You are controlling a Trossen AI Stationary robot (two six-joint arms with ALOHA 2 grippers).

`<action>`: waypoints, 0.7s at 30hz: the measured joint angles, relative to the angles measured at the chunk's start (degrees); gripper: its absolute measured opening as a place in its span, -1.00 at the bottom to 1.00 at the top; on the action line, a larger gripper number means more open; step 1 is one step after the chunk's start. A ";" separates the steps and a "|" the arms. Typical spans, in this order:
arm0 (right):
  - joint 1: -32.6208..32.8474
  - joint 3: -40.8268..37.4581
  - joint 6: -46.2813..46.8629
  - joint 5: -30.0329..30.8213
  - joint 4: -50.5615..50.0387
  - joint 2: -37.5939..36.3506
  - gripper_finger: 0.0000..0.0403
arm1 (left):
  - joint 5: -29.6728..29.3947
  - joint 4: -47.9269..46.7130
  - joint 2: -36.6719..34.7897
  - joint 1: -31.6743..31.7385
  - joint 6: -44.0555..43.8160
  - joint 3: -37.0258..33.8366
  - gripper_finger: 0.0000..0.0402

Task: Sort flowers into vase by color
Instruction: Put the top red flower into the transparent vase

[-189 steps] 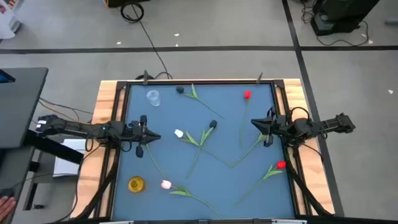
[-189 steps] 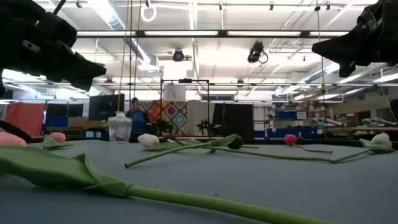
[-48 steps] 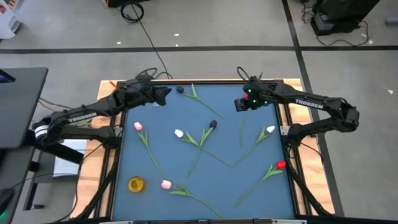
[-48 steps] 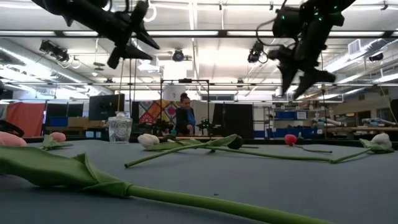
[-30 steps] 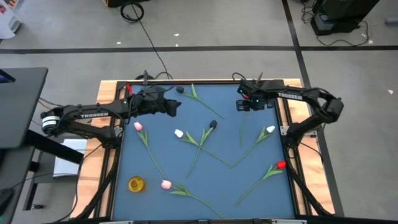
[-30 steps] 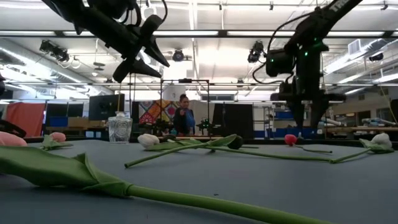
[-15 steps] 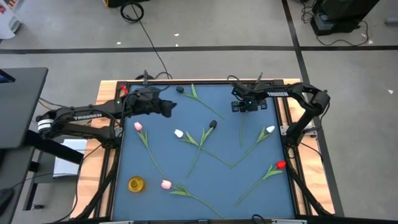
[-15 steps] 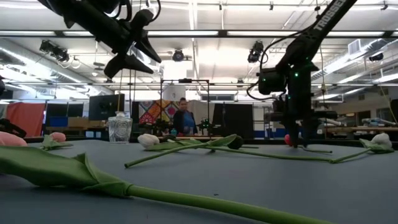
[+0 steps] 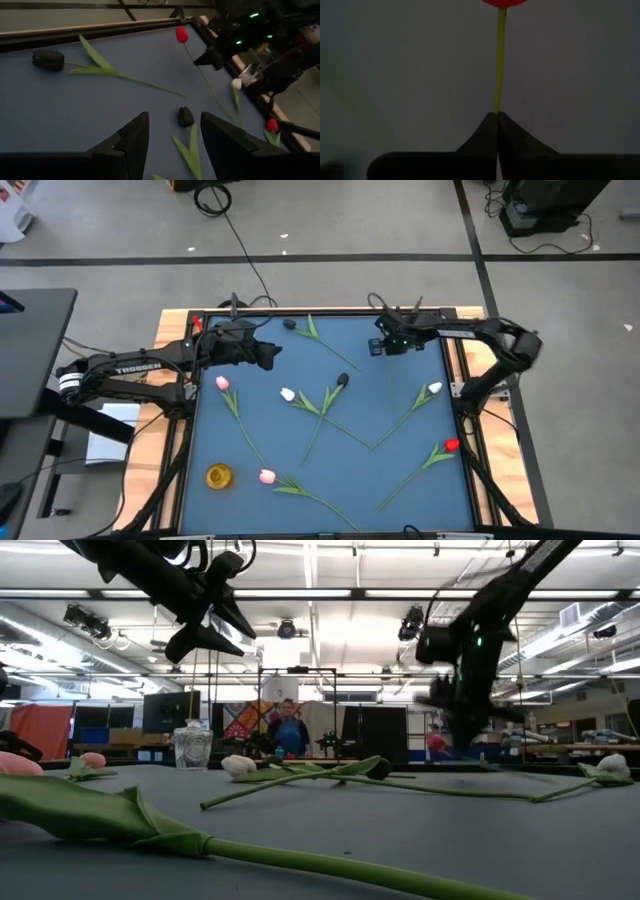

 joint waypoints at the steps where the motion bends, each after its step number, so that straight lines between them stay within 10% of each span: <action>1: 0.43 0.01 -0.60 -1.09 2.17 -1.89 -0.97 | 0.00 1.36 0.00 0.00 -0.06 0.00 -0.08; 10: 3.63 0.16 -11.63 -12.05 33.88 -14.70 -0.99 | 8.59 22.95 5.45 0.23 8.24 0.00 -0.08; 21: 6.91 2.05 -15.77 -20.23 59.90 -10.10 -0.99 | 18.80 43.65 18.50 2.12 11.30 3.73 -0.08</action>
